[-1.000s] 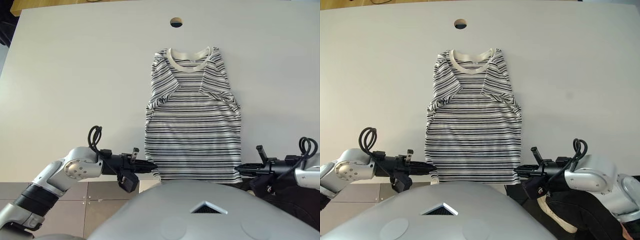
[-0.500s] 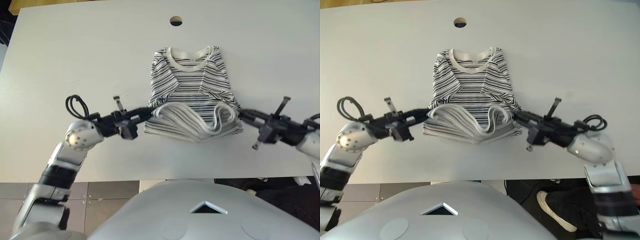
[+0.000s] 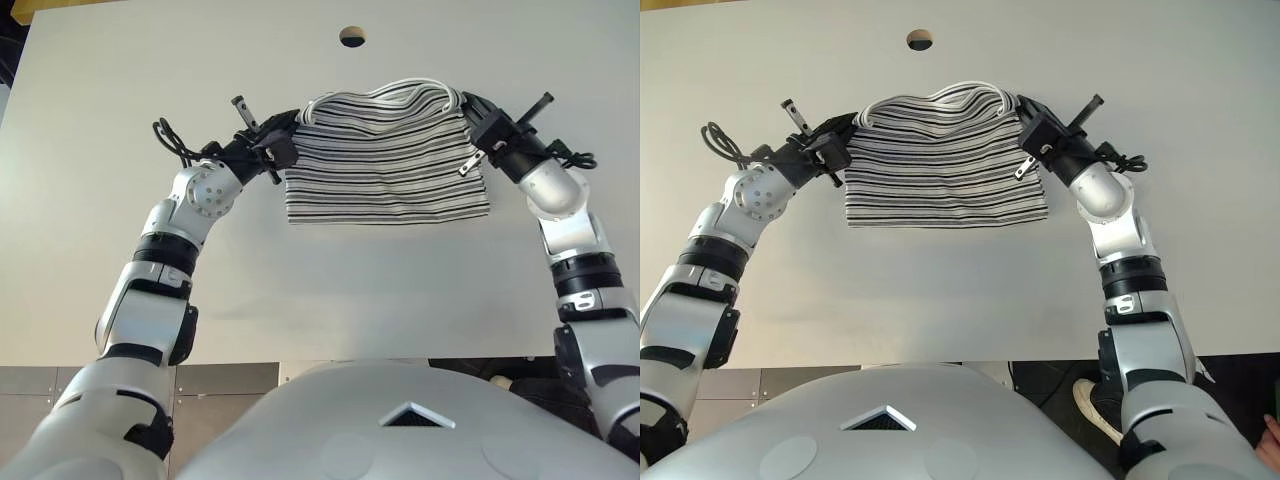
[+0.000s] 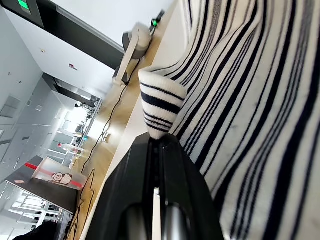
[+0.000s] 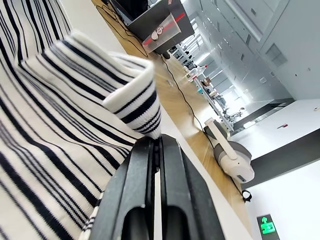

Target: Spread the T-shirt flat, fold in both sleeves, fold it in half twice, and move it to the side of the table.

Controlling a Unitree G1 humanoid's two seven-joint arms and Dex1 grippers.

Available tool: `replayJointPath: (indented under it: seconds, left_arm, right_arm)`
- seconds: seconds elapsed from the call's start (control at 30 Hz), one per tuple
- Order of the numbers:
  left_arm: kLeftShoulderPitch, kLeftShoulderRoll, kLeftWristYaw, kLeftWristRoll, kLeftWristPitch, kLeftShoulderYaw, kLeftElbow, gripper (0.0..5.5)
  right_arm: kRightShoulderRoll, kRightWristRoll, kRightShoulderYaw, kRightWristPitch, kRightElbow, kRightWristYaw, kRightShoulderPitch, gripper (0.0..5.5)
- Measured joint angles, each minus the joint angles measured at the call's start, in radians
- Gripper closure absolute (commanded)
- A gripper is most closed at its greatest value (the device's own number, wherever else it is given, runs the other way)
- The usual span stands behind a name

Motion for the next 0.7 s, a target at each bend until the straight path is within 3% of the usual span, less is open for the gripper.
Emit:
replayJointPath:
  seconds: [0.23, 0.47, 0.53, 0.7]
  left_arm:
    - [-0.079, -0.069, 0.083, 0.047, -0.038, -0.049, 0.19, 4.29]
    - [-0.148, -0.113, 0.214, 0.02, 0.035, -0.005, 0.296, 3.27]
    - [-0.156, -0.108, 0.265, 0.018, 0.077, 0.006, 0.316, 2.96]
    - [-0.143, -0.028, 0.426, 0.068, 0.247, -0.007, 0.38, 2.1]
  right_arm:
    - [0.041, -0.062, 0.039, -0.024, 0.181, -0.114, -0.079, 4.14]
    - [0.047, -0.093, 0.042, -0.024, 0.313, -0.206, -0.163, 2.97]
    - [0.031, -0.098, 0.042, -0.049, 0.259, -0.216, -0.148, 2.92]
    - [-0.153, -0.109, 0.064, -0.106, -0.234, -0.028, 0.089, 2.92]
